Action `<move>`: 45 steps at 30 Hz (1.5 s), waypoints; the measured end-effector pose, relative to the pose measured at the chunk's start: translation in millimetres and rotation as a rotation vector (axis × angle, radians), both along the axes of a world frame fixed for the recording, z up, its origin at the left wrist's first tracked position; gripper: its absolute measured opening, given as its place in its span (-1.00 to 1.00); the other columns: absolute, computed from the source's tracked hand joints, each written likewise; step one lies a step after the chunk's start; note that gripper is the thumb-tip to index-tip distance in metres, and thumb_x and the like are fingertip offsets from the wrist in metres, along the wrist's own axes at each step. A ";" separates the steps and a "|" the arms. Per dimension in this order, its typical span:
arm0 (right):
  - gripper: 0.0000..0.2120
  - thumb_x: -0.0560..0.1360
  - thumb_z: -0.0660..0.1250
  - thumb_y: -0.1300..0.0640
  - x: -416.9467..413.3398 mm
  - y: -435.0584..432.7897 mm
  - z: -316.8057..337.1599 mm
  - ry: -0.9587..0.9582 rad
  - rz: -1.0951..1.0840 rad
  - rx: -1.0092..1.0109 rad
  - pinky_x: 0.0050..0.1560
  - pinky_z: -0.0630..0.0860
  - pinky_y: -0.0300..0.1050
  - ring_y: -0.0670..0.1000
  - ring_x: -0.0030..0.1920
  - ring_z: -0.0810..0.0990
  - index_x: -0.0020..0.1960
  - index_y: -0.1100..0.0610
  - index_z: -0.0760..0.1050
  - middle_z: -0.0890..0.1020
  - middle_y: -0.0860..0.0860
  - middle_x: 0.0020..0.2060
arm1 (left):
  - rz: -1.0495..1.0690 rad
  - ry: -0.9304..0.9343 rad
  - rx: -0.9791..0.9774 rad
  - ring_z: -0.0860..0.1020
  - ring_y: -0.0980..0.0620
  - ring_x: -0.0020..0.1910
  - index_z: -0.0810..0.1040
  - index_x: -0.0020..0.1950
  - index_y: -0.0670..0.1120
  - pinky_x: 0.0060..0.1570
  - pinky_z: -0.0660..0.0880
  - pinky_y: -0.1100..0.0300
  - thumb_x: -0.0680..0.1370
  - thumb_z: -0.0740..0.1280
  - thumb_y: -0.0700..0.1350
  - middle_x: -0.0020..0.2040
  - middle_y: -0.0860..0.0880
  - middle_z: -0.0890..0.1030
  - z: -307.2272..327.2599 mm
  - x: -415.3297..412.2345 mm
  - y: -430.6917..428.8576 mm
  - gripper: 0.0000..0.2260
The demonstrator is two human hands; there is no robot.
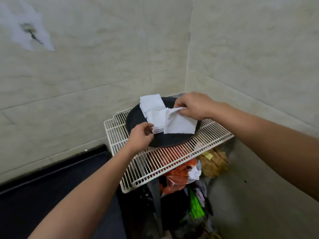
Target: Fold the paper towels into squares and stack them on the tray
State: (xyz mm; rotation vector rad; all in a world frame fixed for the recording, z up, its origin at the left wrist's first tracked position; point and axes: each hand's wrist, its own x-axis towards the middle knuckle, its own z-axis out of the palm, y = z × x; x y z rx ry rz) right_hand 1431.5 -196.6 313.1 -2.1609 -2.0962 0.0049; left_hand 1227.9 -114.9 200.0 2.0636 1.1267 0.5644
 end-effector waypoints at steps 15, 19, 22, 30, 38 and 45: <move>-0.80 0.49 0.34 0.07 35.0 148.7 -36.5 0.149 0.106 -0.131 -0.10 0.41 -0.11 -0.01 -0.10 0.48 0.11 0.02 0.57 0.45 -0.18 -0.23 | 0.197 -0.398 -0.403 0.62 -0.08 -0.36 0.45 0.08 -0.24 -0.35 0.58 0.16 0.47 0.43 -0.31 -0.29 -0.24 0.62 6.5 43.8 42.9 -0.75; -0.76 0.49 0.37 0.04 34.1 175.0 -63.3 0.149 0.086 -0.224 -0.01 0.45 -0.10 -0.02 -0.04 0.49 0.15 0.01 0.56 0.48 -0.12 -0.12 | 0.195 -0.324 -0.369 0.59 -0.03 -0.46 0.41 0.02 -0.21 -0.45 0.50 0.20 0.46 0.44 -0.29 -0.35 -0.20 0.61 -3.2 46.6 49.3 -0.76; -0.78 0.48 0.38 0.02 29.3 187.1 -88.1 0.163 0.096 -0.217 -0.03 0.43 -0.13 -0.09 -0.01 0.47 0.13 0.00 0.57 0.50 -0.11 -0.05 | 0.209 -0.256 -0.312 0.57 0.00 -0.48 0.42 -0.04 -0.16 -0.44 0.50 0.19 0.45 0.45 -0.27 -0.34 -0.15 0.62 -14.6 44.8 58.4 -0.78; -0.78 0.51 0.38 0.00 40.4 166.3 -115.5 0.286 0.080 0.126 -0.01 0.43 -0.12 -0.10 0.03 0.49 0.12 0.04 0.55 0.52 -0.13 -0.01 | 0.140 0.038 0.261 0.49 0.03 -0.06 0.51 -0.01 -0.06 -0.13 0.50 0.05 0.46 0.40 -0.03 -0.03 0.01 0.51 -24.1 41.0 63.5 -0.82; -0.52 0.64 0.07 -0.05 44.5 119.6 -151.4 0.064 0.117 -0.052 0.44 0.23 0.08 -0.03 0.54 0.10 0.52 0.09 0.22 0.17 -0.01 0.54 | -0.175 0.518 0.503 0.06 -0.08 0.54 0.26 0.48 -0.07 0.40 0.17 -0.04 0.64 0.04 0.13 0.58 -0.03 0.07 -34.6 44.0 93.5 -0.53; -0.47 0.66 0.00 -0.09 43.0 114.0 -149.3 0.064 0.087 -0.172 0.46 0.17 0.11 -0.06 0.56 -0.06 0.57 0.06 0.05 -0.02 -0.05 0.57 | -0.149 0.493 0.431 0.11 -0.05 0.52 0.23 0.51 -0.06 0.38 0.21 -0.07 0.64 0.07 0.12 0.58 0.00 0.07 -37.5 44.0 89.3 -0.52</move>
